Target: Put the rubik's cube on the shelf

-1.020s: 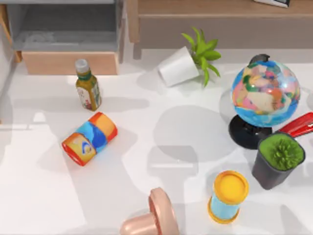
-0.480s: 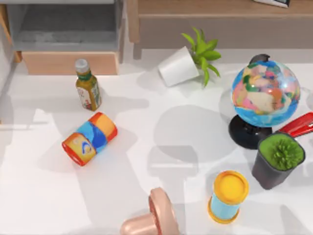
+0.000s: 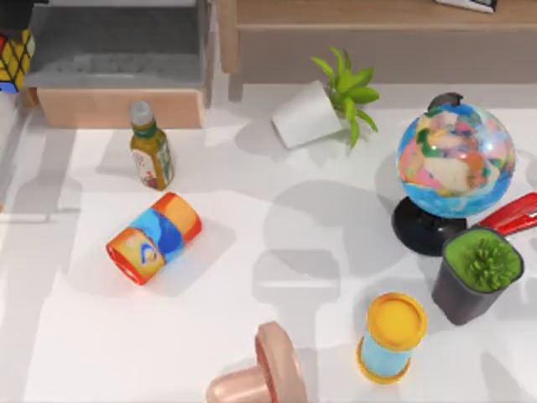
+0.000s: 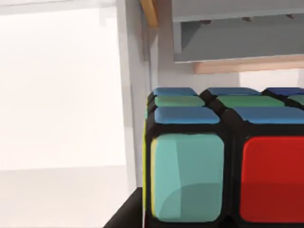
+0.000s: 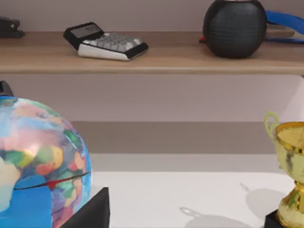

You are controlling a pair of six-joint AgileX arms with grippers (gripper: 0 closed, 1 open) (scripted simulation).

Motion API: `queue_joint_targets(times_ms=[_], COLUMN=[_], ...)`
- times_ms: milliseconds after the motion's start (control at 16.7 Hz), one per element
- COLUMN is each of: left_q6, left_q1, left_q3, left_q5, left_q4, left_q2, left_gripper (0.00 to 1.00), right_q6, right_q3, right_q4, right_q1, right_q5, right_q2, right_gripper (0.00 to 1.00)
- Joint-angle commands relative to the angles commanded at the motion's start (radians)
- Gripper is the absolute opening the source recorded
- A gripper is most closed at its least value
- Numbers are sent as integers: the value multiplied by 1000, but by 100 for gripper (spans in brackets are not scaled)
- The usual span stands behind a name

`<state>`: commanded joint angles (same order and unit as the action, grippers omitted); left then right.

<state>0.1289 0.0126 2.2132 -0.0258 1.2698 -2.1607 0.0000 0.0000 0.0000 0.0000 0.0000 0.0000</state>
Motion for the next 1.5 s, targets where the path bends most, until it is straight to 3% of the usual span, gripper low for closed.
queue_joint_targets(times_ms=[360,600,840,1140,1500], left_q6=[106,166,204,214,178], left_q1=[-432,-688,-867,-965,-938], left_q3=[-232,-338,-419,-500,-603], left_q5=[4,-20,-82,-215,-430], left_q4=[-247,-538,-890,-1367,-1901], left_q2=[175,208,198,137,-3], left_gripper=[0,0,0,0,0], right_q6=[0,0,0,0,0], right_q3=[0,0,0,0,0], right_q4=[0,0,0,0,0], right_q1=[0,0,0,0,0], right_q5=[0,0,0,0,0], right_q2=[0,0,0,0,0], right_gripper=[100,100,100,100,100])
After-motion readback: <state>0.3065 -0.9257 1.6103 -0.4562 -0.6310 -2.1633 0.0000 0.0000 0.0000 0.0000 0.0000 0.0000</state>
